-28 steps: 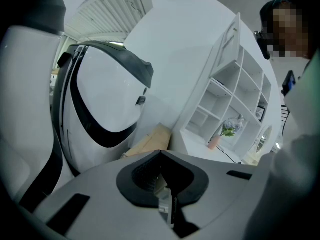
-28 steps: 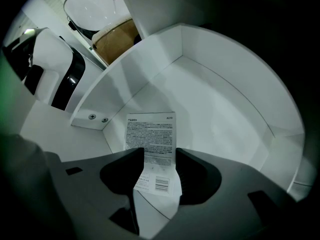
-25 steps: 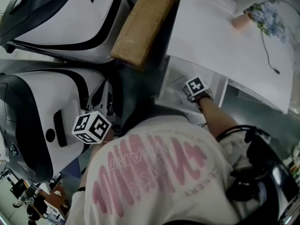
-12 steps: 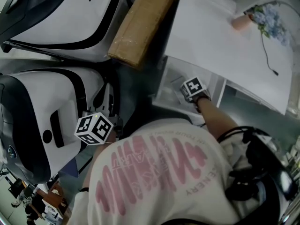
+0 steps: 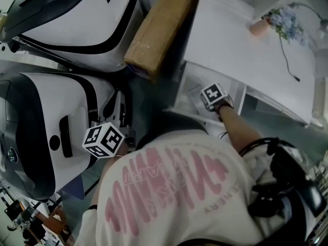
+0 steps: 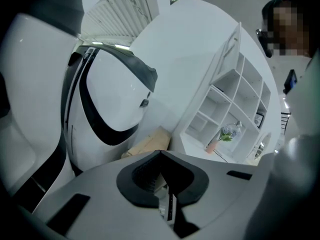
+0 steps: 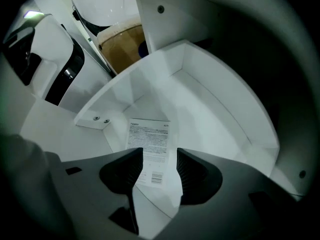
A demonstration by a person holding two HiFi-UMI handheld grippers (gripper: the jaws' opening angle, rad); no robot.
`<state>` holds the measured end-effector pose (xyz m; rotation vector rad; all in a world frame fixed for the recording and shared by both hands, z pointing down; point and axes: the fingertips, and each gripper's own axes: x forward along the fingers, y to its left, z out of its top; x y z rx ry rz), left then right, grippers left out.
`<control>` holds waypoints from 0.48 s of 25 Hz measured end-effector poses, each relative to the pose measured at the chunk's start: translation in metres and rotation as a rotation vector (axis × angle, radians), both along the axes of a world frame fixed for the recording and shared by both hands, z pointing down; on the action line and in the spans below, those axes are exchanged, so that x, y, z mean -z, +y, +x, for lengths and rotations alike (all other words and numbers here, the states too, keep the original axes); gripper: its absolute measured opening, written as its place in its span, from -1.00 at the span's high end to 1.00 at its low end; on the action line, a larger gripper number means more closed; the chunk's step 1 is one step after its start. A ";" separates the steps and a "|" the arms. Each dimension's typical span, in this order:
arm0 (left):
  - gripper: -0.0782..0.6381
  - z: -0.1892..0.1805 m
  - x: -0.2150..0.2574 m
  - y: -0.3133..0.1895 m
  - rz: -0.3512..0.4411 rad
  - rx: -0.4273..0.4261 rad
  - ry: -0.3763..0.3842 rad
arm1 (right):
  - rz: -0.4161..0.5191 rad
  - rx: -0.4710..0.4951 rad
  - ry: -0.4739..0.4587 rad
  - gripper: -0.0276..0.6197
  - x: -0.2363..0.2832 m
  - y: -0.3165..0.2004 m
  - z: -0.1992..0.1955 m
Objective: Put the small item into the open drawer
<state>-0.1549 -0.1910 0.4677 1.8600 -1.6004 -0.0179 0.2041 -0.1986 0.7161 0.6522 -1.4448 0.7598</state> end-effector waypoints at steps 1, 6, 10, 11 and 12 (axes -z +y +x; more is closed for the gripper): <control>0.70 -0.002 0.001 0.005 -0.006 -0.011 0.015 | 0.003 0.008 0.003 0.22 0.006 0.001 -0.001; 0.70 -0.020 0.013 0.029 0.005 -0.041 0.050 | 0.077 0.116 0.042 0.22 0.036 0.007 -0.011; 0.70 -0.031 0.030 0.045 0.053 -0.075 0.039 | 0.157 0.136 0.016 0.23 0.068 0.009 -0.030; 0.70 -0.032 0.033 0.047 0.065 -0.084 0.038 | 0.172 0.124 0.020 0.24 0.077 0.011 -0.031; 0.70 -0.031 0.037 0.049 0.077 -0.095 0.037 | 0.189 0.104 0.013 0.24 0.087 0.013 -0.034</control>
